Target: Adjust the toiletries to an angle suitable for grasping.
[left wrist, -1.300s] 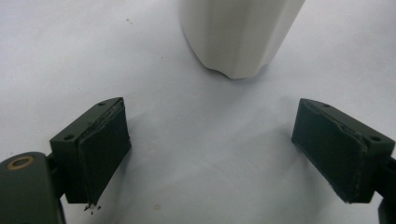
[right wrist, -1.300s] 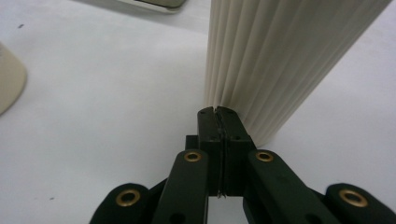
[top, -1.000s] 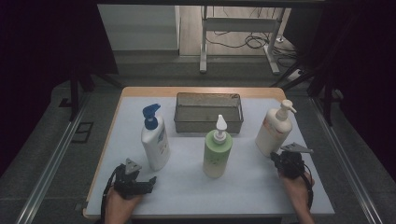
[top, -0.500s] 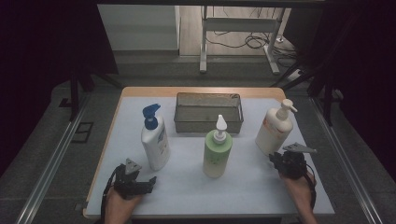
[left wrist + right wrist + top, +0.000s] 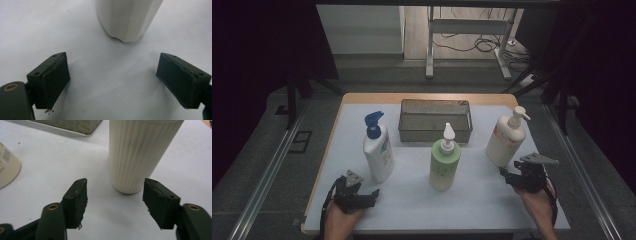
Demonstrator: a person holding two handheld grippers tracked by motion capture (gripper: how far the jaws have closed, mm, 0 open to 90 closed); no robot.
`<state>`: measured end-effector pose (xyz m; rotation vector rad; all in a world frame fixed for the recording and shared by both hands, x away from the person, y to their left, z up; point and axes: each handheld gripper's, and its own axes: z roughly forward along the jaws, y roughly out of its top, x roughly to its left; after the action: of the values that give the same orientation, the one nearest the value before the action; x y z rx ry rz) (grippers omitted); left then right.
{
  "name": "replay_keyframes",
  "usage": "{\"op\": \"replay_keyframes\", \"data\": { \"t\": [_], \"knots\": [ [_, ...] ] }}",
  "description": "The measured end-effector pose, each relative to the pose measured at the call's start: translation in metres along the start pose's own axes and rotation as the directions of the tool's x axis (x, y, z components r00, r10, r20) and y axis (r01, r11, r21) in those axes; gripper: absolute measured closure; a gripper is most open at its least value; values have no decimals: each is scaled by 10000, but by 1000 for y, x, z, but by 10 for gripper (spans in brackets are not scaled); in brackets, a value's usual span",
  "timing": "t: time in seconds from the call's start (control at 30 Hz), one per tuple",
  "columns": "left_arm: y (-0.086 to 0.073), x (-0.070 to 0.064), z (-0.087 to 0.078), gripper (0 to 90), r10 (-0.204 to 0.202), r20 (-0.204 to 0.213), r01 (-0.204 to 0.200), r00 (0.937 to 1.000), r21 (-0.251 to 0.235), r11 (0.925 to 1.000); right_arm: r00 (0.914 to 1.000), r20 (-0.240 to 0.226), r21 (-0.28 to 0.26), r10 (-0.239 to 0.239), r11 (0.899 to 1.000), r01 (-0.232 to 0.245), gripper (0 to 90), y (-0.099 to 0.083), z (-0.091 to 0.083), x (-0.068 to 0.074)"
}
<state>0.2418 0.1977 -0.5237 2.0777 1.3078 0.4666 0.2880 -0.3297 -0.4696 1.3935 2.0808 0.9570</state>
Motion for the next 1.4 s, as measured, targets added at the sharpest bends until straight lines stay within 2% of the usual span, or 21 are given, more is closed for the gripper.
{"op": "replay_keyframes", "data": {
  "t": [0.37,0.8,1.4],
  "knots": [
    [0,0,0,107,2,-2,-2,10000,-1,10000,9999,31,-95,-102,9999,102,281,10,-10,-9],
    [0,0,0,107,-1,1,1,10000,-1,10000,9994,45,-289,-332,9990,333,202,34,-19,-15],
    [0,0,0,107,8,6,-8,10000,5,10000,9992,-40,-452,-395,9982,393,147,74,-8,-18]
  ]
}}
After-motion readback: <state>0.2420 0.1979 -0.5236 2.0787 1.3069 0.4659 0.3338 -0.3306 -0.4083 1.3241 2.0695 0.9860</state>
